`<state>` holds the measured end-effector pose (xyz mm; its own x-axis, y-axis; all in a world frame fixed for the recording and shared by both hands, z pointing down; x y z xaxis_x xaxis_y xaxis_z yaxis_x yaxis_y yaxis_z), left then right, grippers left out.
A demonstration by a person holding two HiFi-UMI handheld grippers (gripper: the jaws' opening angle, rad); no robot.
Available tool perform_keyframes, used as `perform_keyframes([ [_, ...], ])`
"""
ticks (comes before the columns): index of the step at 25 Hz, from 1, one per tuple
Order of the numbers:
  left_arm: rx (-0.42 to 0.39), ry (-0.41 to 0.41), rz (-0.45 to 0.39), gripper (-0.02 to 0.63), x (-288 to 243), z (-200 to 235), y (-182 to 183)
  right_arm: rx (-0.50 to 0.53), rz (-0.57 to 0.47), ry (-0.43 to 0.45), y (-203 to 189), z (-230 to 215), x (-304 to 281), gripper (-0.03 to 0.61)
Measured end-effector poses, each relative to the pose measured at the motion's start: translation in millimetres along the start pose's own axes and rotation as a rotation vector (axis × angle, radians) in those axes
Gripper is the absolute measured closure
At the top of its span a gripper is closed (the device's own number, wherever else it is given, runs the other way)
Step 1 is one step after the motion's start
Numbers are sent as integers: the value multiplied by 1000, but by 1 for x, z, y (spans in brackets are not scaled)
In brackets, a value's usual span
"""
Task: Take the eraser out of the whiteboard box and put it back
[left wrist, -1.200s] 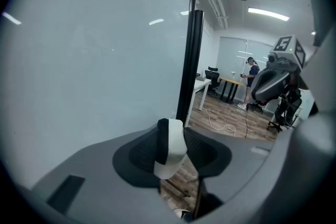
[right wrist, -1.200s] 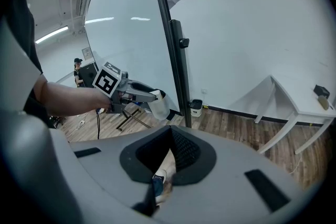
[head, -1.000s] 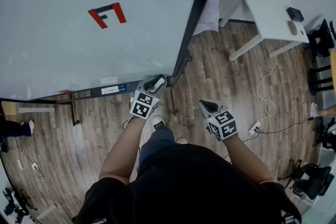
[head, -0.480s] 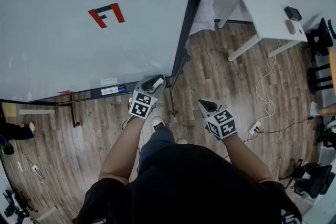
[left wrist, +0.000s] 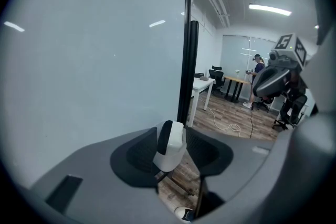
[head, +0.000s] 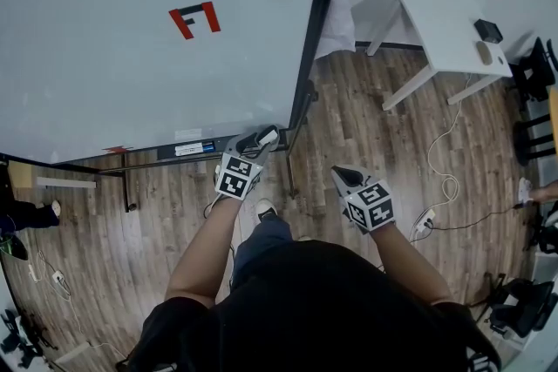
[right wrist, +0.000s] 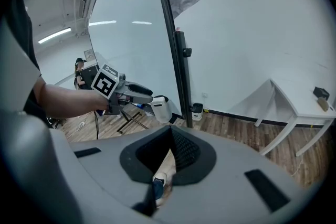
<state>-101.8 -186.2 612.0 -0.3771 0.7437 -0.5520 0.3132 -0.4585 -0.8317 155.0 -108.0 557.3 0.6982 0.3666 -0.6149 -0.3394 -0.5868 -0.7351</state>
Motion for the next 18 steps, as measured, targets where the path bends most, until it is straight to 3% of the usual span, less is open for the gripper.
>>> perform_keyframes([
  [13,-3,65,-16,433,51,-4,0,23,-77,33,8,9,24,588],
  [18,-11,98,-71,434,77,-10,1,35,-90,47,7,16,33,588],
])
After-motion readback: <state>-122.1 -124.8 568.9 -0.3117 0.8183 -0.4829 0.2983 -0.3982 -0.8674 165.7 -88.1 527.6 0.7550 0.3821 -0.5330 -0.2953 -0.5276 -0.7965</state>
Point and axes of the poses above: the fingertips, and each gripper's own axes: x backward along the fingers, z to its left, y out of its top, the point moved 8 cm from there along x, backward along the fingers, and after that the axes turned 13 degrees about y, right-handed, at the moved point
